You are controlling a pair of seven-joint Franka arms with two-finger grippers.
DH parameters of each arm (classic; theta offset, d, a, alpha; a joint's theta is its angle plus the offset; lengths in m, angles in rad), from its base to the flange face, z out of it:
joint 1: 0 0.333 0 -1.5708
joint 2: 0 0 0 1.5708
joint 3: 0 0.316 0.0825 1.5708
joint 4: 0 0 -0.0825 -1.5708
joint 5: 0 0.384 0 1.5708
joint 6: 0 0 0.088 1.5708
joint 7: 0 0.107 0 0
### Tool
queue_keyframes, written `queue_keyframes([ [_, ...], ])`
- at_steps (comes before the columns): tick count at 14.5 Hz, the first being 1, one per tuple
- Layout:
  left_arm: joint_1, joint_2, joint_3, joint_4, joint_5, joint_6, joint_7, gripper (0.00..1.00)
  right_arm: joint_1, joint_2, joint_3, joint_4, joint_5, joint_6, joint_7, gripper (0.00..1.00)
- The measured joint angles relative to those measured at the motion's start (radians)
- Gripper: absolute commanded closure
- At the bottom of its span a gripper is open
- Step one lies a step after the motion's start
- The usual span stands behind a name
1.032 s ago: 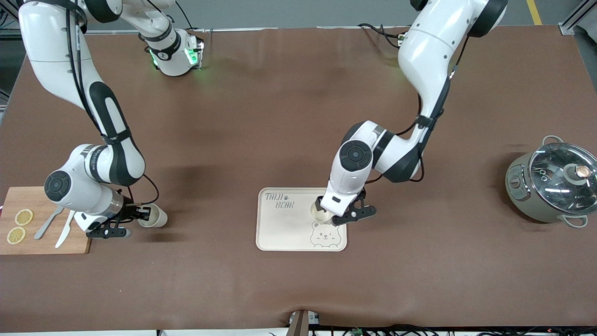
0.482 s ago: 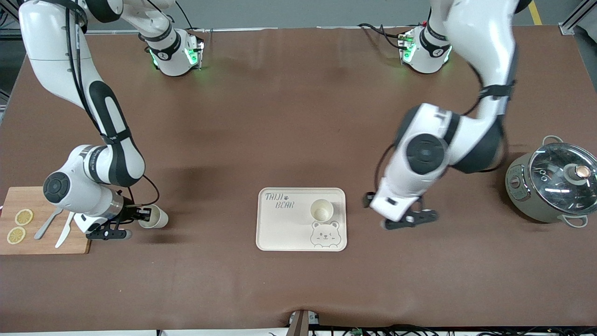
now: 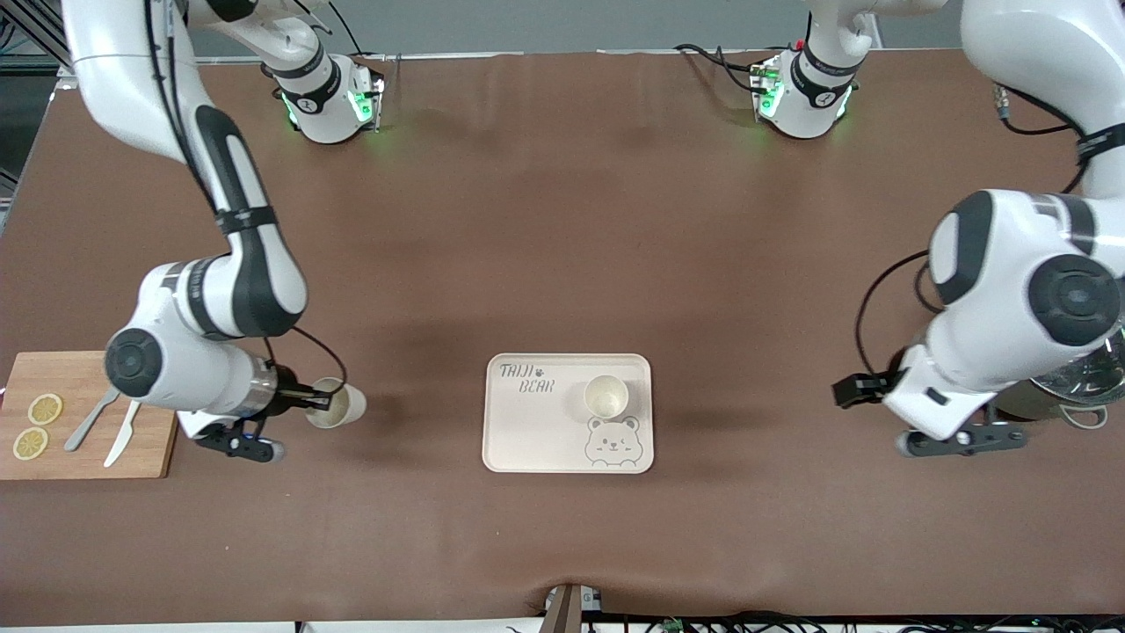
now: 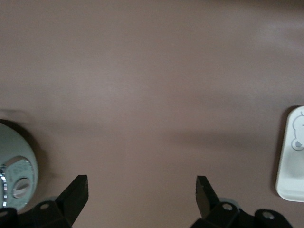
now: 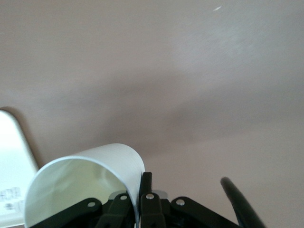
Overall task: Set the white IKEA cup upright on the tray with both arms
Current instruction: 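Lift the cup with the right gripper while the left gripper returns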
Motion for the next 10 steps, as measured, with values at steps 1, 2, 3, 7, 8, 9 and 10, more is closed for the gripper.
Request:
queue_keyframes([
  [1, 0.017, -0.01, 0.0, 0.0, -0.004, 0.0, 0.011, 0.0, 0.034, 0.001, 0.001, 0.002, 0.001, 0.002, 0.072, 1.0],
  [2, 0.03, -0.023, -0.001, 0.0, -0.007, 0.0, 0.016, 0.0, 0.066, 0.002, 0.001, 0.002, 0.001, 0.008, 0.139, 1.0],
  [3, 0.04, -0.039, -0.004, -0.002, -0.014, -0.002, 0.017, 0.0, 0.098, 0.005, 0.001, 0.003, 0.001, 0.023, 0.202, 1.0],
  [7, 0.086, -0.148, -0.028, -0.07, -0.069, -0.034, 0.02, 0.0, 0.198, 0.041, 0.001, 0.009, 0.001, 0.141, 0.382, 1.0],
  [8, 0.096, -0.184, -0.032, -0.101, -0.075, -0.038, 0.026, 0.0, 0.215, 0.054, 0.002, 0.016, 0.001, 0.164, 0.417, 1.0],
  [9, 0.102, -0.222, -0.035, -0.13, -0.078, -0.049, 0.035, 0.0, 0.233, 0.069, 0.001, 0.028, 0.001, 0.179, 0.455, 1.0],
  [10, 0.104, -0.257, -0.036, -0.15, -0.079, -0.077, 0.048, 0.0, 0.251, 0.084, 0.001, 0.045, 0.001, 0.187, 0.494, 1.0],
])
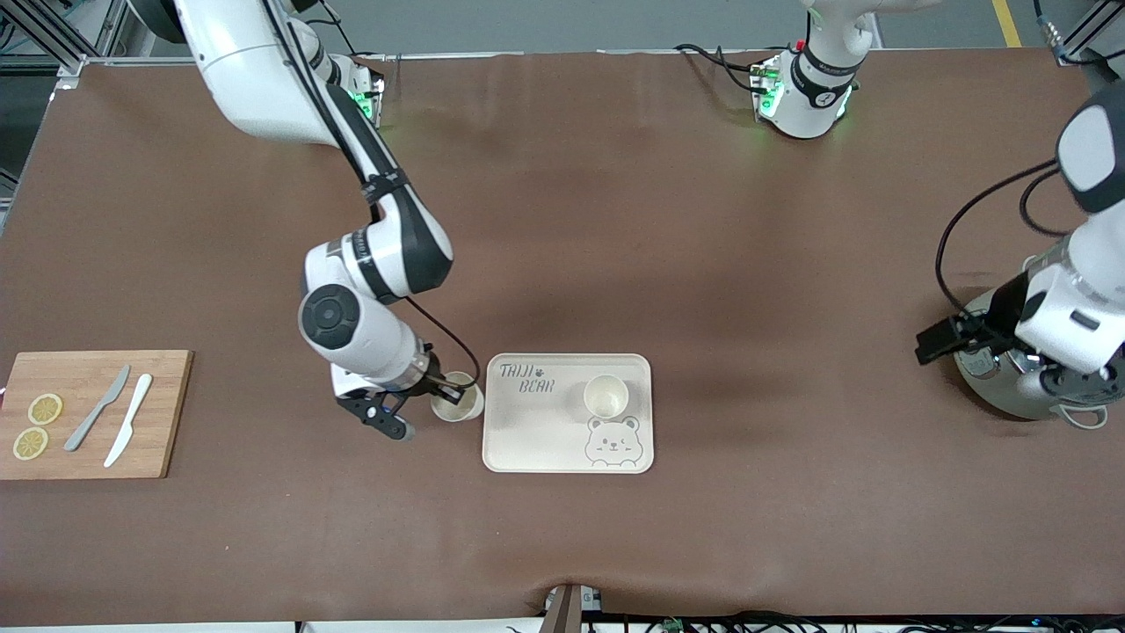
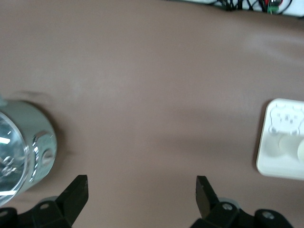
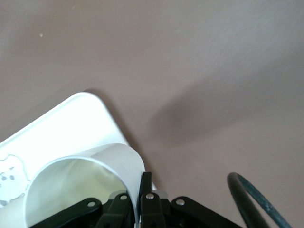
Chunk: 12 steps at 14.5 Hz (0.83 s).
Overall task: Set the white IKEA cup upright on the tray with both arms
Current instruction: 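Lift the cup with the right gripper while the left gripper returns, then lower the held cup onto the tray beside the first cup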
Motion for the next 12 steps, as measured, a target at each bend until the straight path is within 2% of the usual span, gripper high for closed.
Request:
queue_keyframes([
  [6, 0.038, -0.157, 0.001, -0.033, 0.0, -0.165, 0.112, 0.0, 0.074, 0.088, -0.001, 0.116, 0.0, 0.048, 0.159, 1.0],
  [12, 0.008, -0.183, -0.012, -0.051, -0.012, -0.206, 0.123, 0.0, 0.088, 0.142, -0.004, 0.125, -0.004, 0.116, 0.18, 1.0],
])
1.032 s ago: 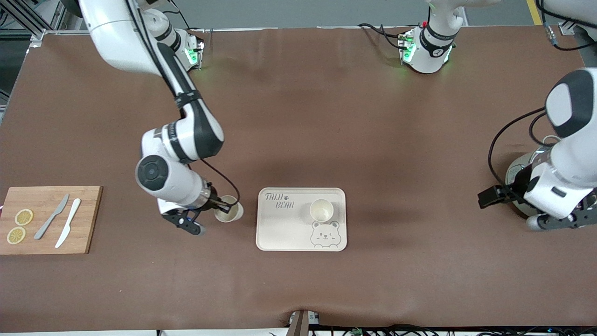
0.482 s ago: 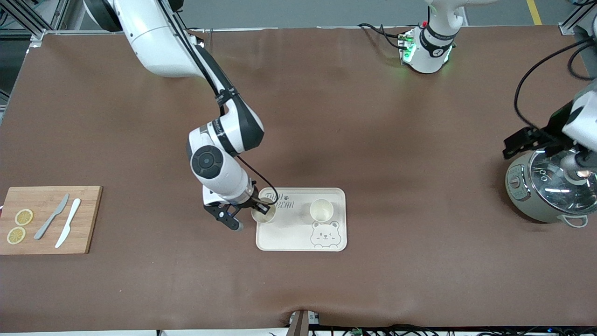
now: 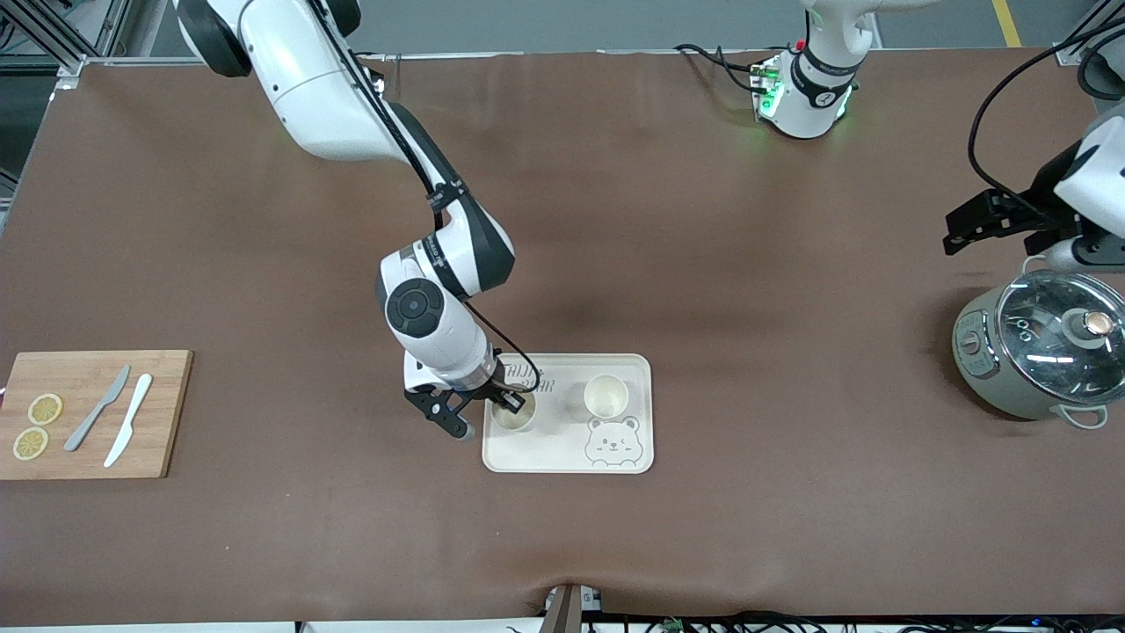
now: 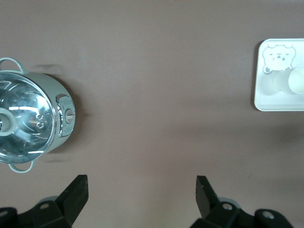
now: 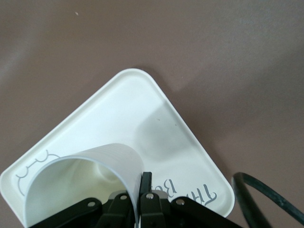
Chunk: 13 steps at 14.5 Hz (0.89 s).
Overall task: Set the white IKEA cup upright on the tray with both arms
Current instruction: 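Lower the held cup onto the tray beside the first cup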
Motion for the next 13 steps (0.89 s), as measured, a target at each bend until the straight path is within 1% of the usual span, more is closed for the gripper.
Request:
queue_keyframes([
  [5, -0.003, -0.015, 0.0, 0.0, 0.0, -0.018, 0.027, 0.0, 0.015, 0.045, -0.001, 0.002, -0.01, 0.039, 0.002, 1.0],
  [13, -0.002, -0.034, 0.003, 0.006, 0.0, -0.018, 0.034, 0.0, 0.022, 0.077, -0.002, 0.002, -0.012, 0.086, 0.005, 1.0],
])
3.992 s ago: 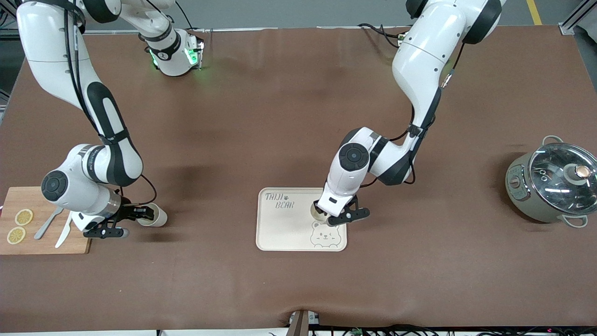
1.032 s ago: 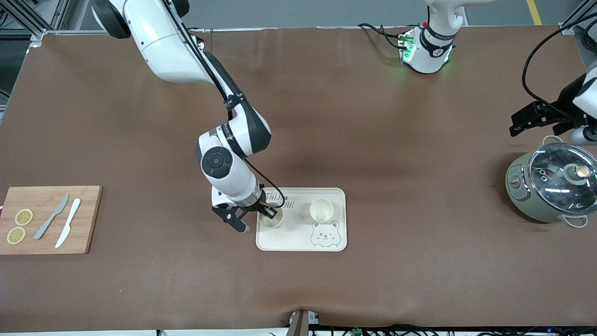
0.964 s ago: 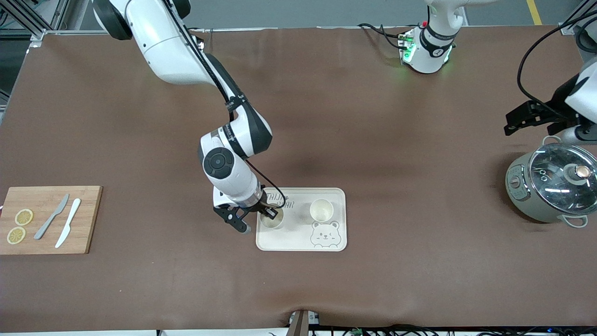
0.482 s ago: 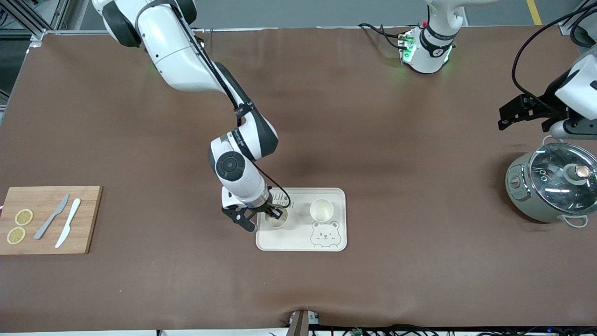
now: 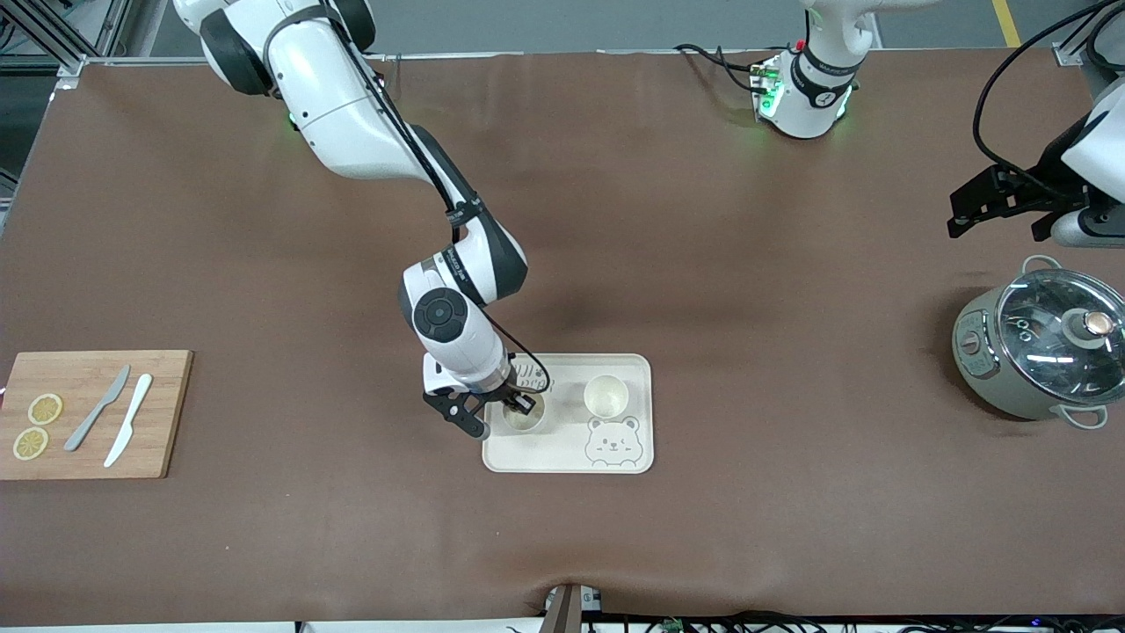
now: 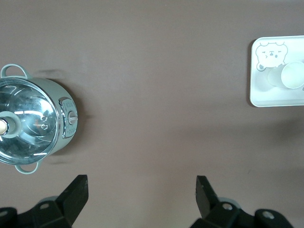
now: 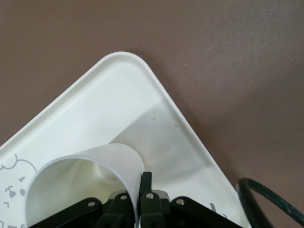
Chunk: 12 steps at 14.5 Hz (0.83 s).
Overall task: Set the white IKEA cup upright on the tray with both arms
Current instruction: 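Lower the held cup onto the tray beside the first cup, then open the right gripper and raise it away from the tray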
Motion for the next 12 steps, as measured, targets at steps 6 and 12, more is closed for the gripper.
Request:
queue_keyframes([
  [6, 0.005, 0.002, 0.004, 0.0, 0.0, 0.001, 0.066, 0.0, 0.001, 0.001, -0.007, 0.001, 0.0, 0.002, 0.001, 0.15],
  [12, 0.005, 0.005, 0.004, 0.0, 0.0, 0.002, 0.067, 0.0, 0.001, 0.001, -0.013, 0.004, 0.0, 0.003, 0.001, 0.0],
])
